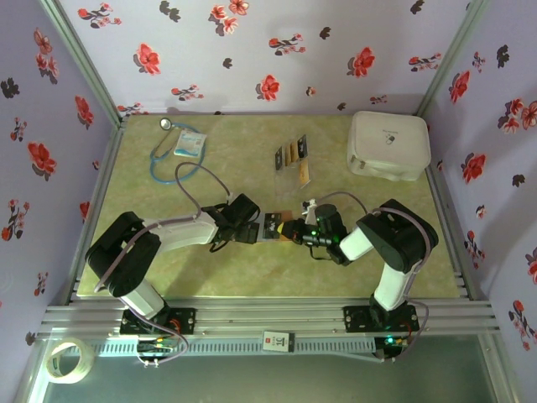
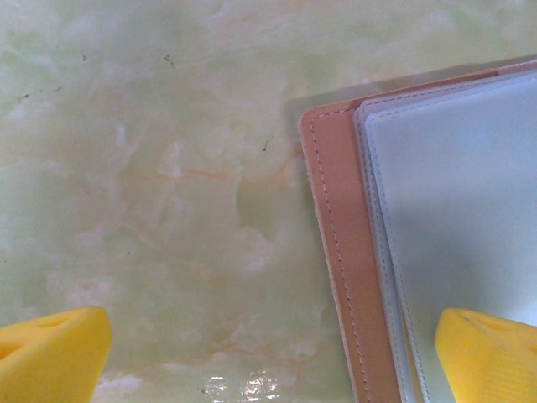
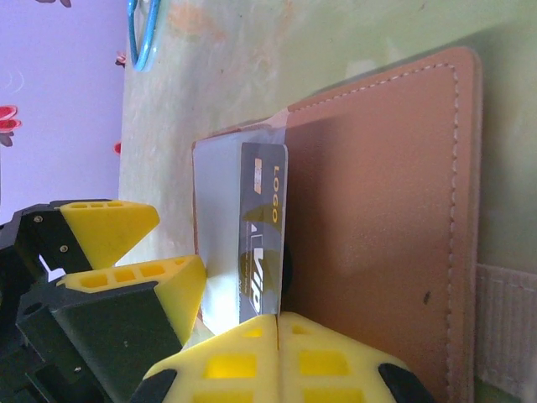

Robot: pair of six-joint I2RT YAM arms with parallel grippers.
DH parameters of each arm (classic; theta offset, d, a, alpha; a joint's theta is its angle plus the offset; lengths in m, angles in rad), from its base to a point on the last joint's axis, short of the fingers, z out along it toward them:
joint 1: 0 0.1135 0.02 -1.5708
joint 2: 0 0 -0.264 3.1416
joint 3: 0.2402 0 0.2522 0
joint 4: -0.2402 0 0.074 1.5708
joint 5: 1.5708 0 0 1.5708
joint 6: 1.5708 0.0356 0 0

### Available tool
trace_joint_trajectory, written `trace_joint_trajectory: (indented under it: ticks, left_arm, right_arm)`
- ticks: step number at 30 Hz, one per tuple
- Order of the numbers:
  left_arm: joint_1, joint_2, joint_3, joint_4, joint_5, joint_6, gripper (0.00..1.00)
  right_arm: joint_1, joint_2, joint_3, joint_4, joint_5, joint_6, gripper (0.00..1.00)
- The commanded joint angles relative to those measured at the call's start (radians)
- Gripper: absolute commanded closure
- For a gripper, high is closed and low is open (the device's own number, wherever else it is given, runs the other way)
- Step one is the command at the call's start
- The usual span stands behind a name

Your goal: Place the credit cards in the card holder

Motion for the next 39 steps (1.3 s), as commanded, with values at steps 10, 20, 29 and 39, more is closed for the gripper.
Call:
trace_joint_trajectory:
  ticks: [10, 20, 29, 39]
  left_arm:
    - [0.008, -0.010, -0.032, -0.033, -0.032, -0.010, 0.00]
    - [0.008, -0.009, -0.032, -0.030, -0.028, -0.010, 0.00]
    - [0.013, -0.010, -0.006, -0.049, -0.025, -0.006, 0.00]
    - [0.094, -0.092, 0.022, -0.091, 0.000, 0.001, 0.00]
  right_arm:
    - [-0.015, -0.013, 0.075, -0.271, -0.052, -0.115, 1.00]
    - [-0.018, 0.007, 0.134, -0.381, -0.072, -0.155, 1.00]
    - [-0.018, -0.004, 0.163, -0.445, -0.059, -0.158, 0.77]
    - [-0.006, -0.116, 0.270, -0.722, 0.027, -0.231, 0.57]
